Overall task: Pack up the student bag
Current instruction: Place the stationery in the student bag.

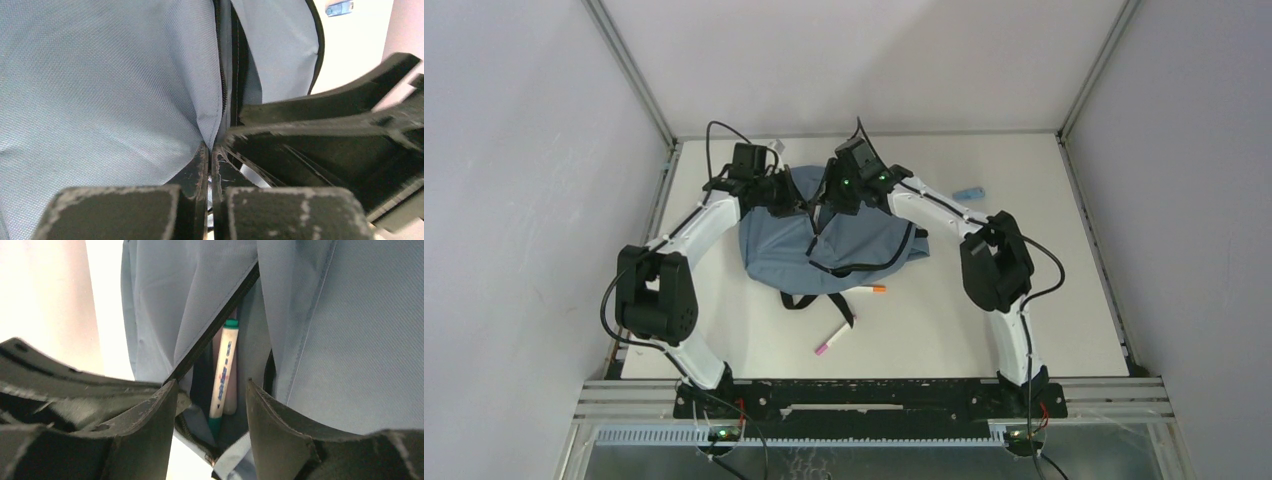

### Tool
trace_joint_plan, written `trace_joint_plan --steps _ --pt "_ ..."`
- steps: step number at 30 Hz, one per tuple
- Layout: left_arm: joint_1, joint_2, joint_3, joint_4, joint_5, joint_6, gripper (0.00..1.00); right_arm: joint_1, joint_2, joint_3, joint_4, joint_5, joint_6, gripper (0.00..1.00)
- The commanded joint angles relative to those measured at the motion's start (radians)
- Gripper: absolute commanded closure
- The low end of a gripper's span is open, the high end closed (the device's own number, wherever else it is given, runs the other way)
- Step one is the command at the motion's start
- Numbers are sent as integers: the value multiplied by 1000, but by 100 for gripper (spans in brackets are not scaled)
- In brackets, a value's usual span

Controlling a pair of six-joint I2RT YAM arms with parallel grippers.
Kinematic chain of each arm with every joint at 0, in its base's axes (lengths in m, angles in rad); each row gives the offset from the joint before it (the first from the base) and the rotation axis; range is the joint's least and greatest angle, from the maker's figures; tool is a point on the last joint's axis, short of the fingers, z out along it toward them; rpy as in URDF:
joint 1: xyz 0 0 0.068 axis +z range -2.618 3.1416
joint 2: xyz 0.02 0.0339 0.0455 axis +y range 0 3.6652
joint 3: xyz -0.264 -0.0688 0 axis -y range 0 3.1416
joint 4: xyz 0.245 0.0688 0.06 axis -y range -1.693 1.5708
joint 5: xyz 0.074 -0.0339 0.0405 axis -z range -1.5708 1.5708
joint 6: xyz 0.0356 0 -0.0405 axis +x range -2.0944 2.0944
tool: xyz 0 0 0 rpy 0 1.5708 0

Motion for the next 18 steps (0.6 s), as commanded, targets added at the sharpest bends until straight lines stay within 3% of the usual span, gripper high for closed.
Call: trace_joint_plan --steps 1,6,11,18 --pt "-7 -55 -27 43 52 -15 100 0 -176 -22 -2 16 -50 40" --pt "-7 -52 -23 42 44 -19 100 18 -348 -178 23 78 -165 40" --pt "8 -54 1 38 39 -17 100 74 -545 -504 115 104 -302 41" --pt "50 -52 47 24 20 -28 100 153 -599 -755 80 162 -417 39"
